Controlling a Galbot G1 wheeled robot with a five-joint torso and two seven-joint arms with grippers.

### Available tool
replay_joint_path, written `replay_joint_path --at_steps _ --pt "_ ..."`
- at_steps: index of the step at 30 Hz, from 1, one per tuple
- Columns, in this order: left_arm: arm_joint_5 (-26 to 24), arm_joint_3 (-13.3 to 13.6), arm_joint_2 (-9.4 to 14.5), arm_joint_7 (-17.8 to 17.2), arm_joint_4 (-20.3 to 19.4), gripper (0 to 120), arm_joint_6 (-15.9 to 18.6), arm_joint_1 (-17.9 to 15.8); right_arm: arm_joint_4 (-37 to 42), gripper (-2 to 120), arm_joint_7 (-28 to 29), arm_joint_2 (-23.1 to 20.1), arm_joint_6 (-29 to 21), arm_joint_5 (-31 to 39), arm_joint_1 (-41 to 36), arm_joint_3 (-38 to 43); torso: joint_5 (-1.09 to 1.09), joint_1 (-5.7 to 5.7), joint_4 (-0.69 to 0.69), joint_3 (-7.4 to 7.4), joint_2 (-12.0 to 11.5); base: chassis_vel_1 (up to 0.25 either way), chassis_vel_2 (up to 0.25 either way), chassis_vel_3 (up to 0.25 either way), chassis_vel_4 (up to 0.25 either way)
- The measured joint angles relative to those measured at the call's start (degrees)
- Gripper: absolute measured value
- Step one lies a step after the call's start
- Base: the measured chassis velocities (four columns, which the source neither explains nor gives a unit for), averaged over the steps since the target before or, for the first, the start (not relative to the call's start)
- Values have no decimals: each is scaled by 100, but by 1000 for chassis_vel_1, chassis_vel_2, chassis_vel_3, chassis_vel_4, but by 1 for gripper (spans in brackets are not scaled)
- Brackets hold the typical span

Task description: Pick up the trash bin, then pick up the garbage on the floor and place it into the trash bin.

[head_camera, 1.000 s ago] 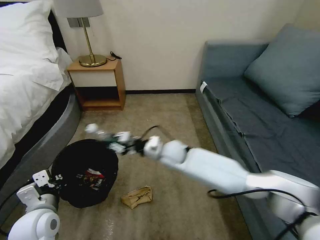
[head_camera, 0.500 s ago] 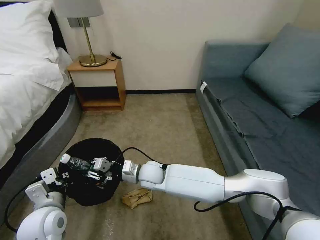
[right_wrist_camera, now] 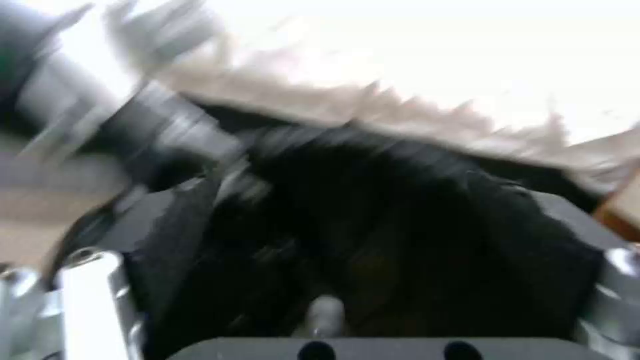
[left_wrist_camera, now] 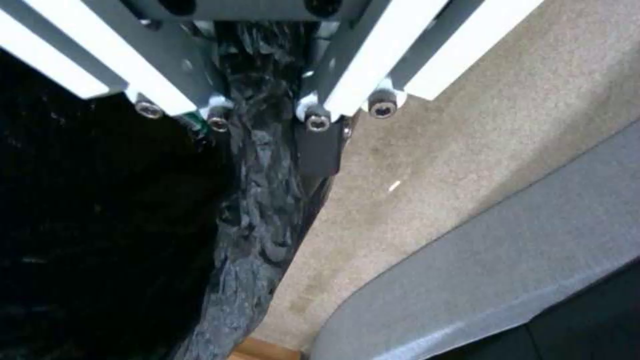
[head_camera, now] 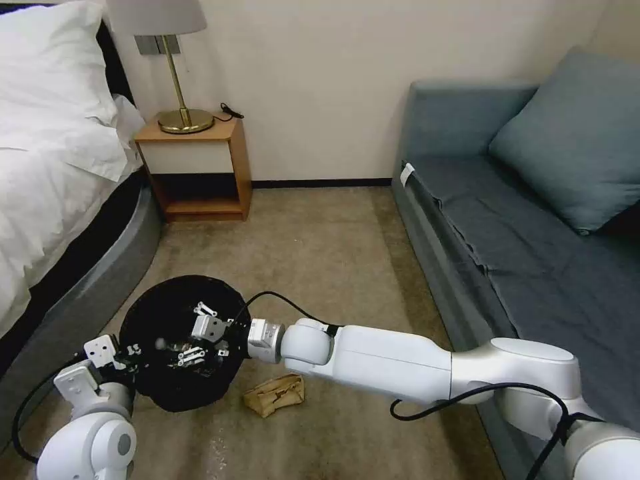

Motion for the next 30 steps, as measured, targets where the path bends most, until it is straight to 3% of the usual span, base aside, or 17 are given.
replay_joint_path --at_steps 7,11,14,15,18,22,30 --pt "-29 -137 63 1 113 3 1 -43 280 100 376 -327 -412 -12 191 1095 1 0 1 0 0 0 0 0 0" --pt "-90 -278 102 15 145 3 -3 -51 330 99 584 -1139 -1020 -109 233 1399 2 0 2 0 -1 0 0 0 0" --pt "-155 -379 158 32 175 3 -13 -38 171 99 104 -2034 -1099 -191 206 1130 2 0 -7 0 -1 0 0 0 0" --pt "-155 -379 158 32 175 3 -13 -38 171 99 104 -2034 -1099 -191 206 1130 2 0 -7 0 -1 0 0 0 0" --pt "-195 -419 186 44 202 3 -18 -34 -197 100 -745 -2364 -590 -494 137 653 2 0 -4 0 0 0 0 0 0" --pt "-197 -425 196 43 230 3 -28 -21 -599 99 -1393 -2357 -22 -783 34 76 1 0 0 0 0 0 0 0 0" --pt "-195 -422 177 64 231 3 -63 37 -1406 93 -1564 -1915 437 -935 -62 -832 0 0 1 0 0 0 0 0 0"
